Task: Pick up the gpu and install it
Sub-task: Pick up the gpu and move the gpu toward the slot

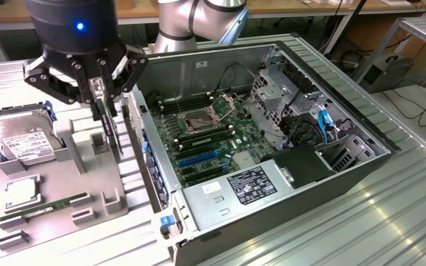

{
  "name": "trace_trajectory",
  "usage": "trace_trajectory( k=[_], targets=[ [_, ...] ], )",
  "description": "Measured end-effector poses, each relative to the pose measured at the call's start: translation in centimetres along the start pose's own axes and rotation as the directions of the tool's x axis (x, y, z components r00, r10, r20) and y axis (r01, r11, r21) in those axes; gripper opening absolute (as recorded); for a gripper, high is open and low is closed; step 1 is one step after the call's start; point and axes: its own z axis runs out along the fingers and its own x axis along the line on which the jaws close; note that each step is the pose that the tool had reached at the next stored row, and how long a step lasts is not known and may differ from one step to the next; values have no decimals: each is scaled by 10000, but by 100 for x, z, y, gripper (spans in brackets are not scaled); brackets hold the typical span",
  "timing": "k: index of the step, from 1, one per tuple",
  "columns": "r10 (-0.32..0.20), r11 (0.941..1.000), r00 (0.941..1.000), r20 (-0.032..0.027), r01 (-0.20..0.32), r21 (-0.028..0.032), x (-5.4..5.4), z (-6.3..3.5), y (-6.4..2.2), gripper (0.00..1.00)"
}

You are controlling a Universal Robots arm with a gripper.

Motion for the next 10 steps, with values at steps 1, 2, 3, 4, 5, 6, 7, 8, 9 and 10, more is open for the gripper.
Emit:
trace_trajectory(
  k=[1, 2, 3, 4, 5, 6, 7, 8, 9, 10],
  targets=[
    [1, 10000, 10000, -6, -1, -1, -32, -44, -15, 26],
    [0, 10000, 10000, -13, 0, -3, -70, -91, -31, 26],
    [0, 10000, 10000, -19, 0, -5, -108, -136, -46, 26],
    [2, 10000, 10000, -28, -2, -8, -154, -187, -62, 26],
    [2, 10000, 10000, -39, -2, -13, -206, -242, -79, 26],
    [2, 10000, 10000, -51, -2, -21, -270, -304, -94, 26],
    [5, 10000, 10000, -72, -5, -26, -336, -365, -102, 26],
    [5, 10000, 10000, -89, -5, -29, -387, -403, -106, 26],
    [5, 10000, 9999, -102, -5, -34, -434, -423, -107, 26],
    [6, 10000, 9999, -115, -6, -35, -484, -436, -109, 26]
  ],
)
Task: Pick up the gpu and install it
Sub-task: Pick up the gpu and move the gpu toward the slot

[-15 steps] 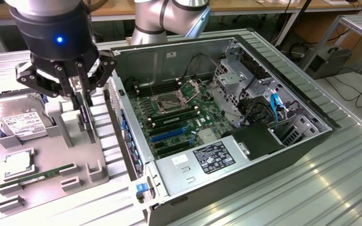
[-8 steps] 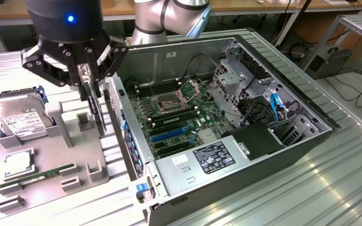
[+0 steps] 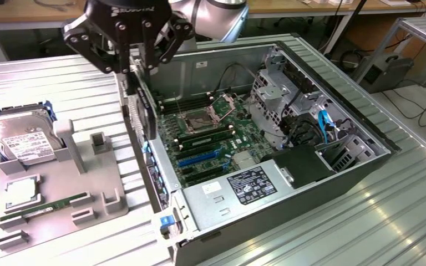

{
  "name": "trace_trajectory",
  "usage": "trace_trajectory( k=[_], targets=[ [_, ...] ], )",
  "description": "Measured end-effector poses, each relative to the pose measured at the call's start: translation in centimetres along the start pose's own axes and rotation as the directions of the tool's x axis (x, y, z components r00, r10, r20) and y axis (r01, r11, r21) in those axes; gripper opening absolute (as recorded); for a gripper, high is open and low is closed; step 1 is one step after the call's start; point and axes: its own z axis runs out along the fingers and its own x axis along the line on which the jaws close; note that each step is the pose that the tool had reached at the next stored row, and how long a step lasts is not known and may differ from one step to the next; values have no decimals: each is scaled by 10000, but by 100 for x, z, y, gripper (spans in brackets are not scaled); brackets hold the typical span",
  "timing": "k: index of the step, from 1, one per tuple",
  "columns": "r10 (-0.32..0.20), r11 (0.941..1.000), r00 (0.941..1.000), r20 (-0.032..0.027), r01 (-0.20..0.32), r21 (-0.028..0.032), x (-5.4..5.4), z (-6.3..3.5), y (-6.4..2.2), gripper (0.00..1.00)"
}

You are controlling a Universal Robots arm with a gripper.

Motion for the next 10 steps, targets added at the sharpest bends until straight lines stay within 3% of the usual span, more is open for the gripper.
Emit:
trace_trajectory(
  k=[10],
  targets=[
    [4, 10000, 10000, -71, -4, -12, -547, 20, -18, 26]
  ],
)
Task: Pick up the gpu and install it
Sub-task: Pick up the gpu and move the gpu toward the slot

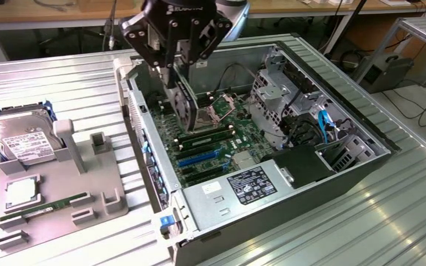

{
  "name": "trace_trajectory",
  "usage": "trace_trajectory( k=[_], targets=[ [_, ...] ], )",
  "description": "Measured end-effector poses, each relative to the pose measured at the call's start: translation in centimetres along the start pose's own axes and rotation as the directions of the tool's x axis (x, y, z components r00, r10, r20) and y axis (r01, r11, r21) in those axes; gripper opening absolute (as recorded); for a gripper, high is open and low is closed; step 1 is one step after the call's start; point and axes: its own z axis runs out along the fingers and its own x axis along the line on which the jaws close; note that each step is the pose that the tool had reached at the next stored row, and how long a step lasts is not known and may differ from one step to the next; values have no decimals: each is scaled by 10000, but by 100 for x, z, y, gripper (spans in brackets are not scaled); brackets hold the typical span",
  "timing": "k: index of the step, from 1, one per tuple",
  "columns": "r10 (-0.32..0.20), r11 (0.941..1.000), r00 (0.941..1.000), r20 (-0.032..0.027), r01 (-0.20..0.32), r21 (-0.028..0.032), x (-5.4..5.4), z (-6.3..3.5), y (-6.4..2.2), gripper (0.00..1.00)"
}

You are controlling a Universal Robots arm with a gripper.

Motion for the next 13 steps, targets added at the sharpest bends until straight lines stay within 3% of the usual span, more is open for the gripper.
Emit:
trace_trajectory(
  k=[5, 13],
  targets=[
    [3, 10000, 10000, -36, -3, 1, -343, 139, 30, 26],
    [4, 10000, 10000, -57, -4, 11, -746, 305, 62, 26]
  ],
)
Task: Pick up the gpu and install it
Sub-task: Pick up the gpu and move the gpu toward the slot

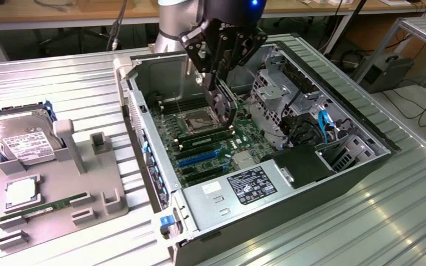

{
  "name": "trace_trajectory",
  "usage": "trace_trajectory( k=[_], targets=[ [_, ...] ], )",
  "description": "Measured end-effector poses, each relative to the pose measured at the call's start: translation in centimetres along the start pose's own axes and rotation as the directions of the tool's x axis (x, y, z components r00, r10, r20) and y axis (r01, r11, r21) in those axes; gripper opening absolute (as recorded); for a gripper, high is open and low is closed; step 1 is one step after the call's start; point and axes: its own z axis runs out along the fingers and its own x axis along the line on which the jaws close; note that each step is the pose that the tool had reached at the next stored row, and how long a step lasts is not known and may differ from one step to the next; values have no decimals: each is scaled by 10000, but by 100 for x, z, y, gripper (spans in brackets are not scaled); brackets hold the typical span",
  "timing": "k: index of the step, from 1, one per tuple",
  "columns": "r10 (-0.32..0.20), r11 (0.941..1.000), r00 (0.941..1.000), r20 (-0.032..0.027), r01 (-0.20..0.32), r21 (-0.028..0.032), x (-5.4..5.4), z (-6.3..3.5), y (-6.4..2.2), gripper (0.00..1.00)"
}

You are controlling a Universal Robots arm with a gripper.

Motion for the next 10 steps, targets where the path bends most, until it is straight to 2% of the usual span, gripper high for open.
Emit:
trace_trajectory(
  k=[5, 10],
  targets=[
    [0, 10000, 10000, -1, 0, 0, -324, 139, -18, 26],
    [1, 10000, 10000, -17, -1, 0, -349, 163, -20, 26]
  ],
)
